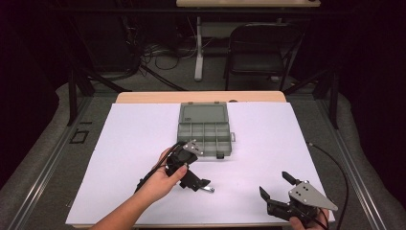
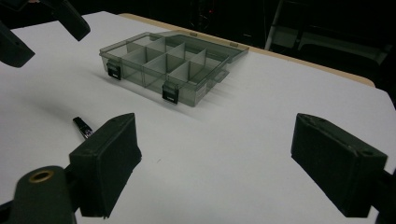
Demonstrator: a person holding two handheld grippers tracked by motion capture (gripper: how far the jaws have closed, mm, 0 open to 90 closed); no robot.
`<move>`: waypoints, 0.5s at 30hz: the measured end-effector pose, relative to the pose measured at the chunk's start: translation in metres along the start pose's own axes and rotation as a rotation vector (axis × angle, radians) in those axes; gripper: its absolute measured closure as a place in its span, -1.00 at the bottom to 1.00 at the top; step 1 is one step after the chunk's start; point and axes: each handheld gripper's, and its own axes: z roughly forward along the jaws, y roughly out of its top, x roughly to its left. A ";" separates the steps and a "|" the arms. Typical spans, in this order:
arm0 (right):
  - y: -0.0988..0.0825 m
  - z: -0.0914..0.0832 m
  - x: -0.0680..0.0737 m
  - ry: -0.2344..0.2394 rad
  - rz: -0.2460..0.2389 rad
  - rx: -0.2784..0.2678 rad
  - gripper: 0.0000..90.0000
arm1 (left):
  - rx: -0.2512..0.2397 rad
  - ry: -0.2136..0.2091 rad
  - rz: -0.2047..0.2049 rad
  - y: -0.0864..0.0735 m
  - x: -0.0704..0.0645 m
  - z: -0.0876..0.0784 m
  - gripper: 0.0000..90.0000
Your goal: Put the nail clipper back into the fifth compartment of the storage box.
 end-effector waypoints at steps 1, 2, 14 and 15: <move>0.000 0.000 0.000 0.000 0.001 0.001 -0.68 | 0.005 -0.002 0.006 0.000 0.000 0.001 -1.00; 0.000 0.001 0.000 0.001 0.000 0.001 -0.68 | 0.011 -0.006 0.011 0.001 0.001 0.002 -1.00; -0.001 0.002 0.001 0.005 -0.001 0.005 -0.68 | 0.071 -0.001 0.089 0.003 0.002 0.016 -1.00; -0.001 0.002 0.001 0.006 0.000 0.007 -0.68 | 0.075 -0.002 0.081 0.003 0.003 0.017 -1.00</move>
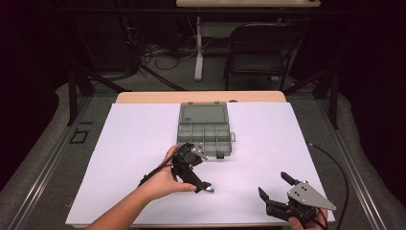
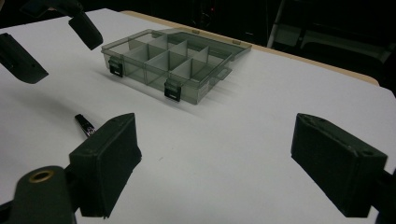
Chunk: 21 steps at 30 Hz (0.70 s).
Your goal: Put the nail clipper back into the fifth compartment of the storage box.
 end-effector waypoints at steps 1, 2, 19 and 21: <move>0.000 0.000 0.000 0.001 0.001 0.002 -0.68 | 0.001 -0.003 -0.002 0.000 0.001 0.001 -1.00; 0.000 0.000 0.000 0.001 0.001 0.002 -0.68 | 0.006 -0.009 -0.003 0.000 0.001 0.001 -1.00; -0.001 0.001 0.000 0.001 -0.003 0.012 -0.68 | 0.052 -0.028 0.097 0.002 -0.007 0.013 -0.35; -0.001 0.001 0.000 0.001 -0.005 0.013 -0.67 | 0.051 -0.013 0.112 0.002 -0.008 0.013 -0.24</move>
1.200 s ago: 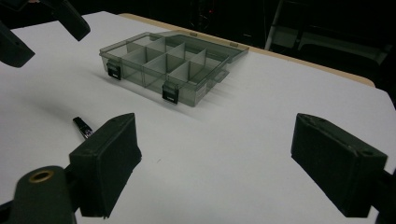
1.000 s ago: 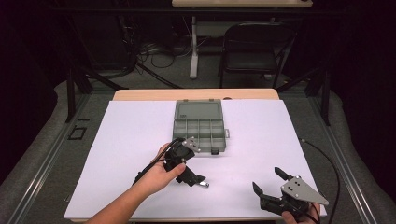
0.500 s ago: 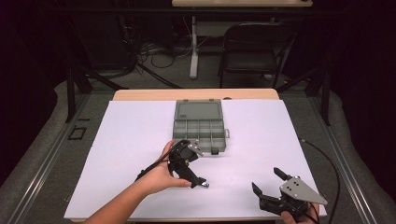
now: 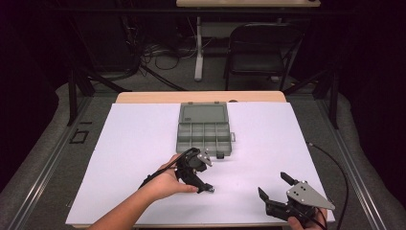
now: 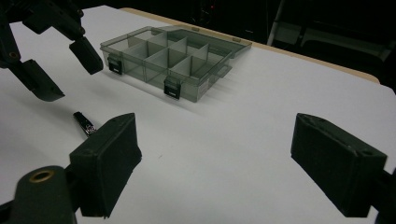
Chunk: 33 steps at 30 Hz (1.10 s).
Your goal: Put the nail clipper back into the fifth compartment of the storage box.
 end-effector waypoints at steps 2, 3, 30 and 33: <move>0.000 0.000 0.000 0.000 -0.001 0.000 -0.68 | -0.003 0.003 0.015 0.000 -0.001 0.000 -0.10; 0.000 0.000 0.000 0.001 -0.002 0.002 -0.68 | -0.003 0.003 0.022 0.001 -0.002 0.001 -0.06; -0.001 0.001 0.000 0.002 -0.005 -0.001 -0.67 | 0.131 -0.018 0.097 0.010 -0.013 0.033 0.42; -0.001 0.001 0.001 0.003 -0.007 0.000 -0.67 | 0.141 -0.021 0.095 0.011 -0.013 0.037 0.45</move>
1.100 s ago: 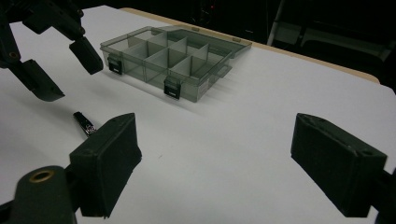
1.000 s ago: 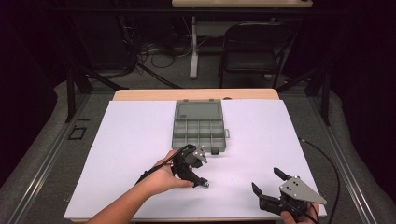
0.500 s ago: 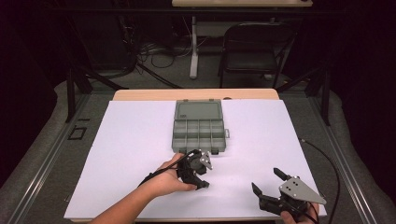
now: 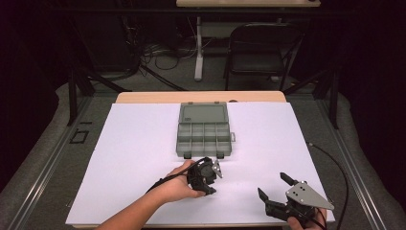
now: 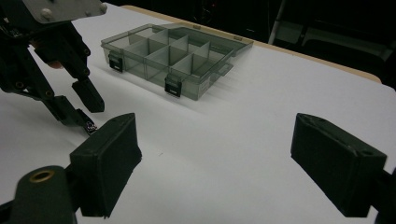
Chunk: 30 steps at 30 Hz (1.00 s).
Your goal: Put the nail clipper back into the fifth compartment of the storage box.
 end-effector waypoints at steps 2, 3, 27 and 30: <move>0.000 0.000 0.000 0.000 -0.001 0.000 -0.67 | 0.015 0.000 0.000 0.000 0.000 0.002 0.47; 0.000 0.000 0.000 0.000 -0.001 -0.001 -0.67 | 0.021 0.000 0.003 0.001 0.001 0.003 0.48; 0.000 0.000 0.000 0.004 0.000 0.007 -0.67 | 0.092 0.011 0.031 0.004 0.002 0.015 0.59; 0.000 0.000 0.000 0.007 -0.003 0.010 -0.67 | 0.097 0.008 0.033 0.005 0.002 0.015 0.61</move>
